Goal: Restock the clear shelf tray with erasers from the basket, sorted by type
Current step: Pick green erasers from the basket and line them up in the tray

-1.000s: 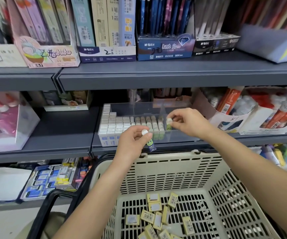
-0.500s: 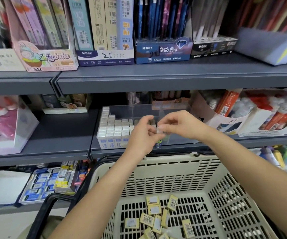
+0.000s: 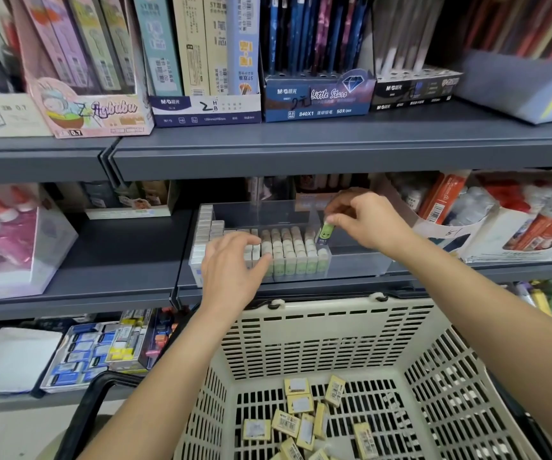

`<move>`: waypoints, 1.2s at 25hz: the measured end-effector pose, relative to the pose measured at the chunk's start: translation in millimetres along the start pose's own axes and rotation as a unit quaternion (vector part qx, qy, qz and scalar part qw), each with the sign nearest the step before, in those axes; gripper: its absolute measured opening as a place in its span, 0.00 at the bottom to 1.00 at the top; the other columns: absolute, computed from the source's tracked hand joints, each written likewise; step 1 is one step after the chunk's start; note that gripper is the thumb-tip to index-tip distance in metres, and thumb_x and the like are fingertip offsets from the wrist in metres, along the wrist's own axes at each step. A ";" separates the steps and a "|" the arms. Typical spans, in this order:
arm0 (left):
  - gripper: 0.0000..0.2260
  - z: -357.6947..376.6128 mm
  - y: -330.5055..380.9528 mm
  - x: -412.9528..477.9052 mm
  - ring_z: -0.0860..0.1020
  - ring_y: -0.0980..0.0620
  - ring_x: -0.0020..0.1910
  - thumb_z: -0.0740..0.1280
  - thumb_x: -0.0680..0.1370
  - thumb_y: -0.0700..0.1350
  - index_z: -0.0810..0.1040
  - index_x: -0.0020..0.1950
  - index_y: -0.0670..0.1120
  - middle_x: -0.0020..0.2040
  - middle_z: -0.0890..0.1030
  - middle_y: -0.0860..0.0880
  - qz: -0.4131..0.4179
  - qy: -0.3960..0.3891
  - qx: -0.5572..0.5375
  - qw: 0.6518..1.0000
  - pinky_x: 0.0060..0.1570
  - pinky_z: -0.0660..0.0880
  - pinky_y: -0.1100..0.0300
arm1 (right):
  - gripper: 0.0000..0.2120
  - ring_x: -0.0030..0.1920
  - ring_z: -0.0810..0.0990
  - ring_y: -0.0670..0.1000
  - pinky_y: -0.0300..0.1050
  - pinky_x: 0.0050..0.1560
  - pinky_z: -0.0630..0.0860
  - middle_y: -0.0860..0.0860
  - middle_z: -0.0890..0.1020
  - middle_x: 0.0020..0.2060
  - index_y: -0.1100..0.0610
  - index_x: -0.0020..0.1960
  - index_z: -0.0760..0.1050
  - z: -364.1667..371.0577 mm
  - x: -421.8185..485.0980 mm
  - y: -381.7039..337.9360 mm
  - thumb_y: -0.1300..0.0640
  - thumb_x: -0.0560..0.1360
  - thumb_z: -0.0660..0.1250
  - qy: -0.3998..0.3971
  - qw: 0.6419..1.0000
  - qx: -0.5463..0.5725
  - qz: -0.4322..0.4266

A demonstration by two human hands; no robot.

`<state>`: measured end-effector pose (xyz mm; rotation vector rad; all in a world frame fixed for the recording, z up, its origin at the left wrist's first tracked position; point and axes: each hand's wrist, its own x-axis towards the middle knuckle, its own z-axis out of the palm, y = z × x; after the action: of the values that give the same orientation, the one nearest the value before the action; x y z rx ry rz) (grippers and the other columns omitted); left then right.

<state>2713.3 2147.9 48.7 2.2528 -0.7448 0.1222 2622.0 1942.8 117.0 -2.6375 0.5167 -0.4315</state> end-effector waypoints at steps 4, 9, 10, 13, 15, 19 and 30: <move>0.13 6.9 -10.7 -10.4 0.64 0.52 0.64 0.66 0.74 0.54 0.77 0.57 0.52 0.60 0.76 0.56 0.013 0.008 0.023 1.000 0.63 0.57 0.57 | 0.07 0.41 0.77 0.50 0.35 0.42 0.66 0.51 0.82 0.43 0.54 0.49 0.80 4.4 -0.4 0.3 0.53 0.76 0.66 -0.021 0.999 -0.030 -0.015; 0.11 13.1 -14.6 -15.3 0.65 0.52 0.62 0.67 0.74 0.52 0.78 0.55 0.52 0.58 0.77 0.56 0.039 0.025 0.028 0.999 0.62 0.55 0.59 | 0.08 0.46 0.77 0.51 0.40 0.49 0.70 0.51 0.82 0.46 0.55 0.51 0.79 1.7 7.2 -2.7 0.54 0.76 0.64 -0.057 0.995 -0.064 -0.041; 0.11 13.7 -15.1 -15.5 0.65 0.52 0.62 0.67 0.74 0.52 0.78 0.55 0.52 0.58 0.77 0.56 0.042 0.028 0.029 0.998 0.62 0.54 0.60 | 0.08 0.49 0.78 0.52 0.41 0.52 0.71 0.52 0.82 0.47 0.55 0.52 0.79 1.1 8.9 -2.8 0.54 0.76 0.64 -0.064 0.994 -0.076 -0.046; 0.11 14.7 -16.8 -16.2 0.65 0.53 0.62 0.67 0.74 0.52 0.78 0.55 0.52 0.58 0.77 0.57 0.046 0.032 0.029 0.998 0.60 0.53 0.62 | 0.07 0.52 0.77 0.53 0.41 0.53 0.70 0.53 0.82 0.48 0.56 0.51 0.79 1.9 11.2 -4.5 0.55 0.76 0.64 -0.074 0.991 -0.096 -0.055; 0.11 15.2 -17.5 -16.5 0.65 0.53 0.62 0.67 0.74 0.52 0.78 0.55 0.52 0.58 0.77 0.57 0.047 0.034 0.027 0.998 0.61 0.52 0.63 | 0.07 0.53 0.76 0.53 0.41 0.54 0.69 0.53 0.82 0.49 0.56 0.51 0.79 3.8 12.0 -5.5 0.56 0.77 0.64 -0.074 0.990 -0.103 -0.059; 0.10 15.3 -17.2 -16.6 0.66 0.53 0.63 0.67 0.74 0.51 0.78 0.55 0.51 0.58 0.77 0.56 0.046 0.026 0.018 0.998 0.70 0.54 0.51 | 0.07 0.53 0.76 0.54 0.43 0.56 0.71 0.53 0.82 0.50 0.56 0.51 0.79 8.5 15.6 -6.5 0.56 0.76 0.64 -0.080 0.990 -0.107 -0.056; 0.10 13.5 -15.9 -17.9 0.66 0.53 0.64 0.67 0.75 0.50 0.78 0.55 0.52 0.59 0.76 0.56 0.042 0.021 0.006 0.999 0.71 0.53 0.47 | 0.08 0.53 0.79 0.52 0.48 0.58 0.74 0.51 0.83 0.52 0.55 0.51 0.82 35.3 -2.9 6.7 0.56 0.76 0.65 -0.130 0.989 -0.070 0.005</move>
<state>2705.4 2155.9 23.6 2.2237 -0.8190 0.2140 2630.6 1950.2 82.8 -2.7676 0.4914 -0.0463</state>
